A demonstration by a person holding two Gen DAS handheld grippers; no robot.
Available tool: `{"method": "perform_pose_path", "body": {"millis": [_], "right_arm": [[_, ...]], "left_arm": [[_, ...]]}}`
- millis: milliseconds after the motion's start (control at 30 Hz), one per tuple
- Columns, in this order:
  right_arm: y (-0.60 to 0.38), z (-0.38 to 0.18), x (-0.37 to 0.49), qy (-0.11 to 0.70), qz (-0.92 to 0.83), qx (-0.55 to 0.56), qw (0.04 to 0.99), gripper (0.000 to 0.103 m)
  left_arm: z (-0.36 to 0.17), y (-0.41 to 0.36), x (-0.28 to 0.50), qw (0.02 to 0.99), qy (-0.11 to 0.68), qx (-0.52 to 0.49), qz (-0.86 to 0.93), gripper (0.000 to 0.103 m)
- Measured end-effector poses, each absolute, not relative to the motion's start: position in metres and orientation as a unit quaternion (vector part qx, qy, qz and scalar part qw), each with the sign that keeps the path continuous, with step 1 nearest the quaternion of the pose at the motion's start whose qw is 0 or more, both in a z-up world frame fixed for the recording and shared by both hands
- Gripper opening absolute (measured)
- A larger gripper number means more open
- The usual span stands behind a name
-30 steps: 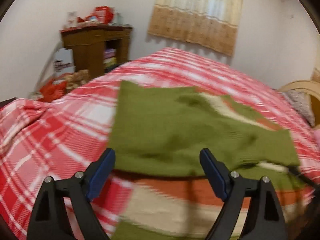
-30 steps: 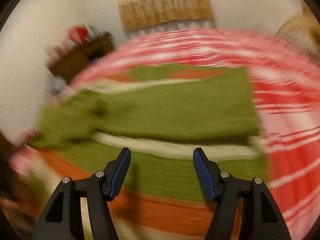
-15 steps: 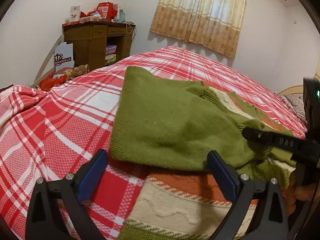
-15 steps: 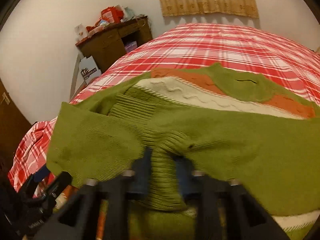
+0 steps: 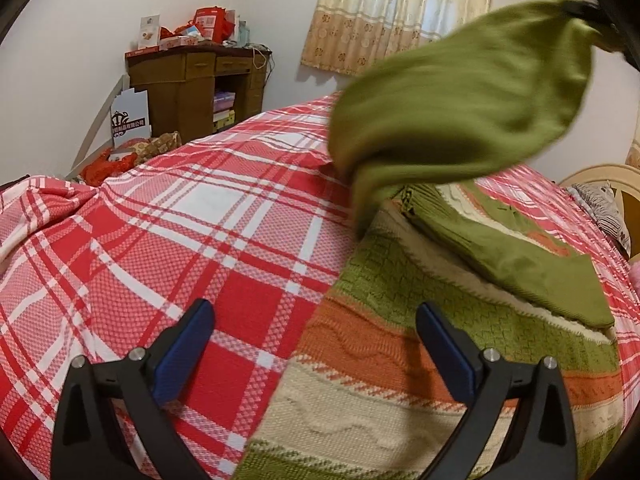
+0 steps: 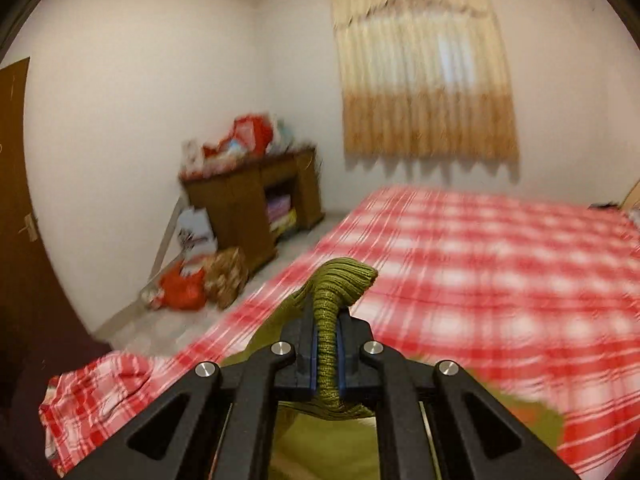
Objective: Fold small clothes
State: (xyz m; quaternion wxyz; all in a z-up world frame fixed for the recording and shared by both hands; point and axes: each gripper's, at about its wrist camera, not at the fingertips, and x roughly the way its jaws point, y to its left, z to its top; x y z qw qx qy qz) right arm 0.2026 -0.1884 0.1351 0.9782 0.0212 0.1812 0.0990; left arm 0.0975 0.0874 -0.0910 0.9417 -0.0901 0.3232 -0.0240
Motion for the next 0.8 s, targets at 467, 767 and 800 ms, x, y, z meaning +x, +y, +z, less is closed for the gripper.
{"method": "perform_pose_path", "body": {"millis": [467,767,800], "right_arm": [[-0.362,-0.049,0.198,0.367,-0.089,0.082,0.922,0.006],[-0.369,-0.074,0.168,0.369,-0.083,0.102,0.92,0.006],[-0.369,-0.068,0.166,0.361,-0.085,0.099,0.924,0.006]], "left_arm": [[-0.092,0.082,0.099,0.941,0.331,-0.072,-0.011,0.103],[-0.076,0.05,0.13,0.932,0.361,-0.01,0.028,0.103],[-0.075,0.044,0.136,0.932,0.359,0.003,0.039,0.103]]}}
